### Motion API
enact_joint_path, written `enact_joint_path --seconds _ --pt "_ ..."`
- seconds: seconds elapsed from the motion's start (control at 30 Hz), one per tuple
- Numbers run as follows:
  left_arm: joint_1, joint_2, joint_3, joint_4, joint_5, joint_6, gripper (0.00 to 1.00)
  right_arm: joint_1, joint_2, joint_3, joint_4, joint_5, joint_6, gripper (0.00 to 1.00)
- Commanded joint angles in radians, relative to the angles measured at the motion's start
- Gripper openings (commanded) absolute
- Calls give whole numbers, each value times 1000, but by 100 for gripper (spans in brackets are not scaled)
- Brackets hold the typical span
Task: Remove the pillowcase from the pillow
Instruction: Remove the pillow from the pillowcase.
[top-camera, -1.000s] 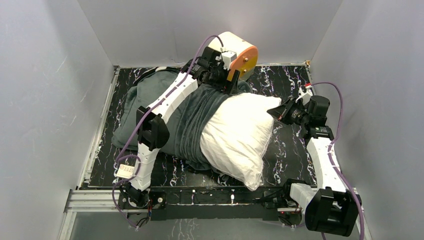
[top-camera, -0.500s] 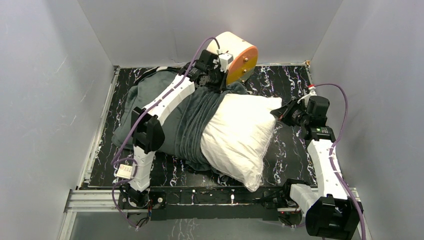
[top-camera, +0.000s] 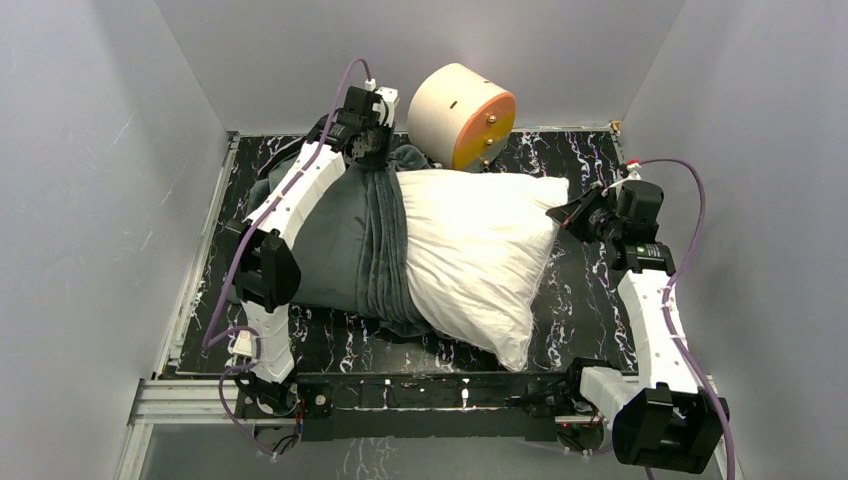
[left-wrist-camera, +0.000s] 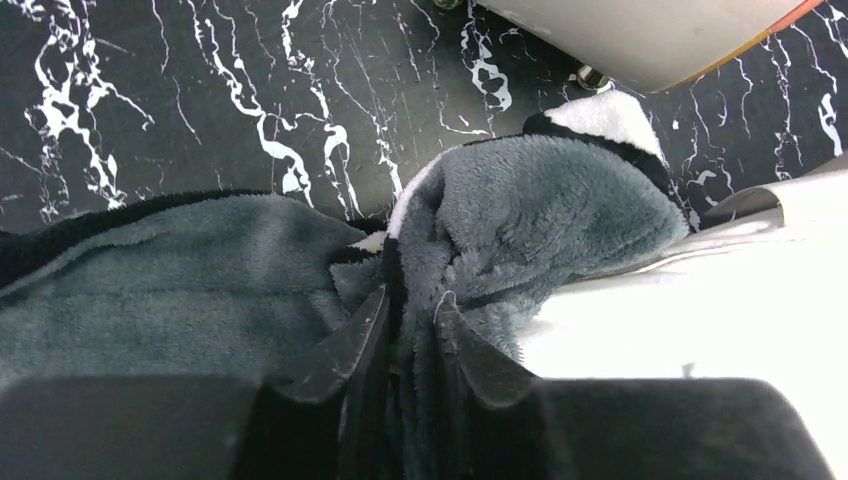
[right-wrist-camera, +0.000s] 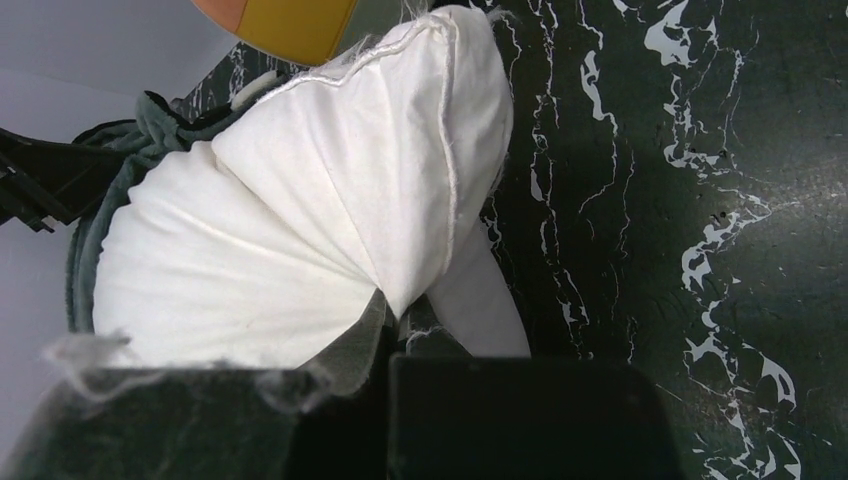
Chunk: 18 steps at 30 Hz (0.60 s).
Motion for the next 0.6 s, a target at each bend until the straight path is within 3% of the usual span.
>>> enact_joint_path --seconds 0.0,0.1,0.17,0.33,0.43,0.57 --pt "69 -68 27 -1 -28 26 36 -46 14 71 27 138 -21 0" --pt "67 -108 36 8 168 -33 77 -45 72 105 -11 111 -35 0" --pt "62 -149 28 19 237 -67 89 -45 107 123 -19 92 -47 1" --pt "53 -329 -133 63 241 -119 97 -45 201 187 0 -85 -102 34" --pt "49 -459 -277 69 230 -143 98 -45 254 258 -61 -106 -106 66" --pt "29 -654 -540 84 308 -216 98 -45 223 273 -150 -50 -132 84"
